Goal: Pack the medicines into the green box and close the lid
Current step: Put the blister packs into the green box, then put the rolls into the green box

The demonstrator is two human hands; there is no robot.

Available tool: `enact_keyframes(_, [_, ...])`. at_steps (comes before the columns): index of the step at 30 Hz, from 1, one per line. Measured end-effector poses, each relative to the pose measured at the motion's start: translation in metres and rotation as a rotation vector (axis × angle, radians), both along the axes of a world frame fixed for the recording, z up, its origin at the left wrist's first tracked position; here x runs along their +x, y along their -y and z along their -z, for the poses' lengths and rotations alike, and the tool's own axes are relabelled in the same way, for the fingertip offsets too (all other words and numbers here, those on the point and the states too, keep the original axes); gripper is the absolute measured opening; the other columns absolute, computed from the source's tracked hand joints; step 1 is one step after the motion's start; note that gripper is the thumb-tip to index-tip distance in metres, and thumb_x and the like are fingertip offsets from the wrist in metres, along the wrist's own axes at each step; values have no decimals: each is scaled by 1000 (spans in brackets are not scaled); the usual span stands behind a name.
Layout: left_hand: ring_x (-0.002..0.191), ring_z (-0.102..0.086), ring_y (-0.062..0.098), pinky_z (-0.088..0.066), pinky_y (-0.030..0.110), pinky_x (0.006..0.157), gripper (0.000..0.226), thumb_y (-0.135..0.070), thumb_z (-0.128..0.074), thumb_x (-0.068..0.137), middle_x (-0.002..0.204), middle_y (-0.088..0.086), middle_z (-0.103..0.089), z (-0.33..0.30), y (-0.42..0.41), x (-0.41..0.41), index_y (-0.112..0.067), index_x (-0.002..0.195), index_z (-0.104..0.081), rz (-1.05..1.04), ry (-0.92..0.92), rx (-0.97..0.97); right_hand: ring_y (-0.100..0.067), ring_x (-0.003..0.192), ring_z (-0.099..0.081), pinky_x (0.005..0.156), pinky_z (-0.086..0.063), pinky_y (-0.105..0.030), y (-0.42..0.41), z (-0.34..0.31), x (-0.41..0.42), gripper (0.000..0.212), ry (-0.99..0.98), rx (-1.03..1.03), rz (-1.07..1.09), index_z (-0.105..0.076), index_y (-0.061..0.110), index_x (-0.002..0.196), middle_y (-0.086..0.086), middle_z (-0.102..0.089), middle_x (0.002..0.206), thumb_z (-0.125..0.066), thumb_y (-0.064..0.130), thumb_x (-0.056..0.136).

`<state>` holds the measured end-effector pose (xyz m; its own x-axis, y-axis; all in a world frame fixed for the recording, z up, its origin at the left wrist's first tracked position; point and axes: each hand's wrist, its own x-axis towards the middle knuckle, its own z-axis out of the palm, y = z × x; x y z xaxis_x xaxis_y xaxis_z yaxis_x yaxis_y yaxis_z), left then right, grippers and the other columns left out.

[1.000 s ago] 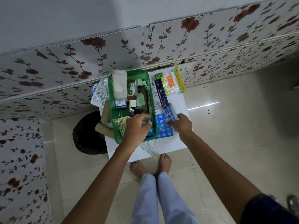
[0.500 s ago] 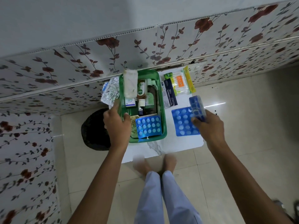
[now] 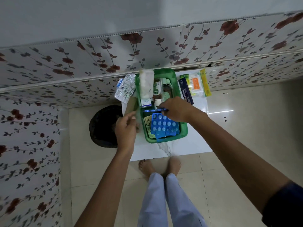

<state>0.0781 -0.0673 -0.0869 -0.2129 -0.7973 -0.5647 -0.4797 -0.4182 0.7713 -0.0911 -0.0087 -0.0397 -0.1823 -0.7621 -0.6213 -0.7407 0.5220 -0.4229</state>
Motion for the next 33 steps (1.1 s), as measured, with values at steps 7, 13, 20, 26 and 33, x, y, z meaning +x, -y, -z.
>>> enact_keyframes(7, [92, -58, 26, -50, 52, 91, 38, -13, -56, 82, 88, 0, -56, 22, 28, 40, -10, 120, -51, -149, 220, 7, -34, 112, -47, 90, -47, -44, -32, 12, 14, 54, -159, -107, -97, -43, 10, 128, -17, -52, 121, -57, 0, 77])
enact_keyframes(13, [94, -58, 29, -53, 42, 87, 64, -31, -71, 68, 112, 13, -56, 31, 34, 27, -4, 122, -48, -58, 291, 139, -33, 125, -35, 105, -33, -37, -19, -3, 23, 72, -156, -207, -34, -35, 10, 139, -14, -43, 139, -58, -2, 72])
enact_keyframes(20, [71, -61, 27, -58, 45, 75, 17, -13, -70, 72, 73, 8, -62, 44, 41, 28, -14, 64, -55, -124, 241, 196, -33, 110, -52, 91, -43, -42, 87, 20, 51, 41, -343, -386, -422, -63, 12, 114, -14, -68, 109, -47, 0, 78])
enact_keyframes(26, [80, -59, 24, -54, 31, 70, 10, 0, -60, 80, 76, 6, -60, 33, 47, 51, -7, 74, -60, -292, 53, 249, -28, 132, -35, 114, -15, -47, 111, 51, 80, 40, -649, 36, -781, -51, 20, 128, -6, -49, 139, -45, 35, 91])
enact_keyframes(33, [87, -58, 18, -56, 20, 56, 11, 2, -56, 82, 89, 7, -58, -2, 71, 81, -6, 90, -57, -479, -191, 164, -26, 135, -35, 116, -9, -52, 102, 60, 87, 40, -692, 41, -941, -48, 24, 132, -2, -49, 141, -42, 35, 94])
